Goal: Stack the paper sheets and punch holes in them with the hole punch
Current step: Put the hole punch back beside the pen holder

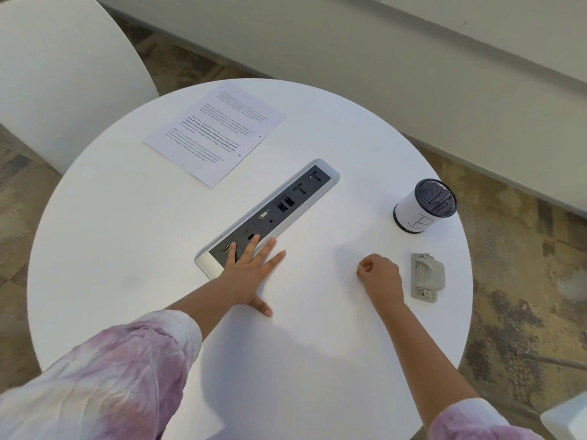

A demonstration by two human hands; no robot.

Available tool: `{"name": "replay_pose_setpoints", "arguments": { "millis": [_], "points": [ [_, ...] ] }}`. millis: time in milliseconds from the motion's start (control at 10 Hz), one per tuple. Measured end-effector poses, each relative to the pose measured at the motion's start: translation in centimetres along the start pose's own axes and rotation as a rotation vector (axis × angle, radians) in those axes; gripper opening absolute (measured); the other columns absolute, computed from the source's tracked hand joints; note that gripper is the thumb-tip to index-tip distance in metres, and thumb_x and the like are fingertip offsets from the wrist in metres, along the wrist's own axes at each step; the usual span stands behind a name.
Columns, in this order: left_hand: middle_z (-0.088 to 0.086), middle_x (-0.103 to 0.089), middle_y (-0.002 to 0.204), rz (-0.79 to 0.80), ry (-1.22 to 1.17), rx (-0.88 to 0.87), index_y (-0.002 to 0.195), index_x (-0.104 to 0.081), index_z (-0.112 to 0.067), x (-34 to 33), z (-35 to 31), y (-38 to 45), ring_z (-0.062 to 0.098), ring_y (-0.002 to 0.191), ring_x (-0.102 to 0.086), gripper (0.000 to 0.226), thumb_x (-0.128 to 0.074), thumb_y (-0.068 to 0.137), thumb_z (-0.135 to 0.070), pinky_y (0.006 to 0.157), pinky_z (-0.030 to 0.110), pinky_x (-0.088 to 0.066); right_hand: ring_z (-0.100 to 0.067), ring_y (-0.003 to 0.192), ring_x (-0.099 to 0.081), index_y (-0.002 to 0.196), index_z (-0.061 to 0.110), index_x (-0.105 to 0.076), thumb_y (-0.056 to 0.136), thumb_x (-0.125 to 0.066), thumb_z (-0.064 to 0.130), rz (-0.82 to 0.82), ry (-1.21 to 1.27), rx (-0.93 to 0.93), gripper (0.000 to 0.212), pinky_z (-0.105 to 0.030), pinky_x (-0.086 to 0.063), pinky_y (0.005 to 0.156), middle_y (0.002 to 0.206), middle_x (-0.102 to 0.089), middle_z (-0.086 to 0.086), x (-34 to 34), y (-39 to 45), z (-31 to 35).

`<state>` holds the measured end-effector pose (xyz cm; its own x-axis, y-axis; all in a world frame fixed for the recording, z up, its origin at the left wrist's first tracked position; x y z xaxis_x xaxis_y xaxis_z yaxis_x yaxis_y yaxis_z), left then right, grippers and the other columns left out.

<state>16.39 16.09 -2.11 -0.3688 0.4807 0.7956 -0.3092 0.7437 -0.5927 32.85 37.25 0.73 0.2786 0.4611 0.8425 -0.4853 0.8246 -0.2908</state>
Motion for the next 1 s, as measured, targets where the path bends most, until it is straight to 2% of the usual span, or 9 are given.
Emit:
{"name": "replay_pose_setpoints", "arguments": {
  "millis": [100,300,500,600,700,800,900,1000],
  "points": [
    [-0.005,0.033,0.151,-0.001,-0.001,0.002,0.141,0.023,-0.036,0.1,0.0,-0.1,0.029,0.137,0.033,0.128,-0.061,0.055,-0.078,0.107,0.064,0.009,-0.026,0.085,-0.059,0.090,0.005,-0.063,0.085,-0.051,0.010,-0.028,-0.087,0.027,0.014,-0.033,-0.044,0.070,0.091,-0.065,-0.009,-0.3,-0.2,0.2],
    [-0.005,0.034,0.150,-0.004,0.002,0.002,0.141,0.023,-0.036,0.0,0.0,-0.1,0.029,0.137,0.032,0.127,-0.061,0.055,-0.078,0.107,0.064,0.009,-0.030,0.084,-0.054,0.087,0.005,-0.058,0.089,-0.043,0.008,-0.042,-0.186,0.029,0.015,-0.032,-0.037,0.065,0.094,-0.057,-0.013,-0.7,-0.3,0.2],
    [-0.005,0.035,0.150,-0.002,0.002,0.004,0.140,0.025,-0.036,-0.1,0.0,-0.1,0.029,0.137,0.033,0.127,-0.060,0.056,-0.078,0.107,0.063,0.010,-0.032,0.093,-0.053,0.096,0.000,-0.057,0.091,-0.039,0.007,-0.038,-0.254,0.025,0.020,-0.034,-0.037,0.068,0.101,-0.056,-0.016,-1.3,-0.1,0.4],
    [-0.005,0.035,0.150,0.002,0.000,0.000,0.140,0.025,-0.036,0.0,0.0,-0.1,0.029,0.136,0.034,0.127,-0.060,0.056,-0.078,0.107,0.063,0.010,-0.033,0.093,-0.054,0.096,-0.001,-0.058,0.090,-0.040,0.006,-0.015,-0.252,0.010,0.020,-0.035,-0.039,0.071,0.100,-0.056,-0.016,-1.3,0.1,0.4],
    [-0.005,0.035,0.150,0.002,-0.001,0.001,0.140,0.025,-0.036,0.0,0.1,-0.1,0.029,0.136,0.034,0.127,-0.060,0.056,-0.078,0.107,0.063,0.010,-0.033,0.086,-0.055,0.089,-0.001,-0.057,0.087,-0.041,0.007,0.028,-0.211,0.010,0.019,-0.035,-0.041,0.069,0.091,-0.056,-0.016,-1.4,0.6,0.2],
    [-0.005,0.035,0.150,0.008,-0.005,0.002,0.141,0.024,-0.036,0.1,0.0,-0.2,0.029,0.136,0.034,0.127,-0.061,0.056,-0.077,0.107,0.063,0.011,-0.019,0.062,-0.050,0.074,0.008,-0.053,0.085,-0.044,0.012,0.121,0.047,-0.024,0.014,-0.027,-0.035,0.052,0.070,-0.054,-0.005,-0.8,0.9,-0.3],
    [-0.004,0.034,0.150,0.011,-0.005,-0.001,0.141,0.024,-0.036,0.3,-0.1,-0.3,0.029,0.136,0.034,0.126,-0.061,0.057,-0.077,0.107,0.063,0.011,-0.011,0.052,-0.049,0.064,0.011,-0.048,0.085,-0.045,0.010,0.167,0.343,-0.099,0.021,-0.023,-0.034,0.052,0.063,-0.053,-0.002,0.1,0.5,-0.6],
    [-0.004,0.034,0.150,0.012,-0.002,-0.001,0.141,0.024,-0.036,0.2,-0.1,-0.3,0.029,0.136,0.034,0.126,-0.061,0.057,-0.077,0.107,0.063,0.011,-0.011,0.054,-0.055,0.063,0.008,-0.048,0.083,-0.048,0.007,0.136,0.465,-0.141,0.020,-0.029,-0.039,0.065,0.065,-0.053,-0.004,0.6,0.1,-0.8]
  ]
}}
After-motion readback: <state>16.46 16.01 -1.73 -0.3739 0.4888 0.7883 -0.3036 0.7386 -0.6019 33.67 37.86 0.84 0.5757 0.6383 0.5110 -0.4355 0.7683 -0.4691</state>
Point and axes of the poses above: each hand's wrist, its own y-axis towards the middle knuckle, its own x-axis out of the back of the hand, z = x × y, the point moved 5 cm from there along y, towards the middle knuckle
